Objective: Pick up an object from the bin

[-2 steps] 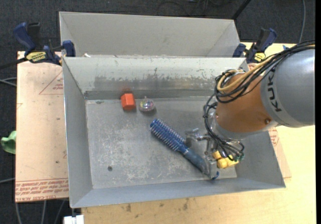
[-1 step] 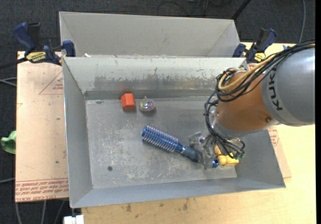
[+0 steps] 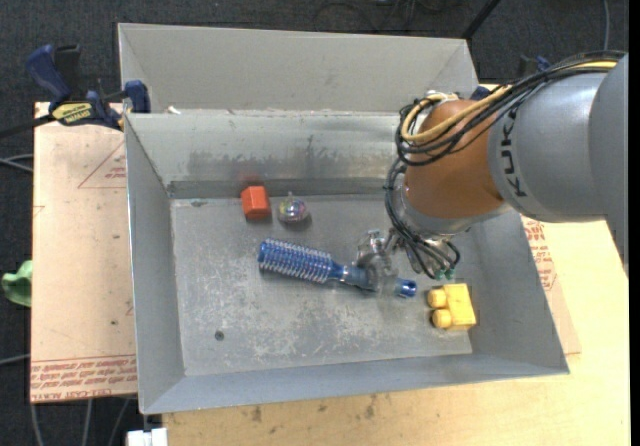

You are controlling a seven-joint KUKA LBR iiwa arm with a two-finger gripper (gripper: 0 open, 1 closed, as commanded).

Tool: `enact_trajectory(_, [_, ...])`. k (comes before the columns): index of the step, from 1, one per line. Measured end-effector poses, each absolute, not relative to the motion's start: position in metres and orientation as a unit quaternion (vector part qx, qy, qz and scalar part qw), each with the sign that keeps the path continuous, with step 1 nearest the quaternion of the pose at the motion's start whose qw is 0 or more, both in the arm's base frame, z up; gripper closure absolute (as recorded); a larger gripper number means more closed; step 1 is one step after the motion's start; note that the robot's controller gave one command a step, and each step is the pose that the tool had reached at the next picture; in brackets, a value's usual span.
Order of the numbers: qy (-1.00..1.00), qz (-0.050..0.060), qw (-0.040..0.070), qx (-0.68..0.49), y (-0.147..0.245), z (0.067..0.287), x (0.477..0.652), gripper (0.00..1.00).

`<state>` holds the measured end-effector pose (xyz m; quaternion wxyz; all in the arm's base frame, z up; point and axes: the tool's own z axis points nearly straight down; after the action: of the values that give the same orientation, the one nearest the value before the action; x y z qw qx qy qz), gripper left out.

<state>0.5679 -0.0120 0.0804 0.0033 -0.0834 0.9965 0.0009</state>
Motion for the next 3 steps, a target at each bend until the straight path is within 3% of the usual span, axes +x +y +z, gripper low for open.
enact_trajectory(1, [0.996,0.001,0.004,-0.084,0.038,0.196,0.502,1.0])
enact_trajectory(2, [0.997,0.0,0.001,-0.083,0.036,0.192,0.502,0.0])
enact_trajectory(3, [0.991,0.0,0.007,-0.133,0.033,0.069,0.489,0.0])
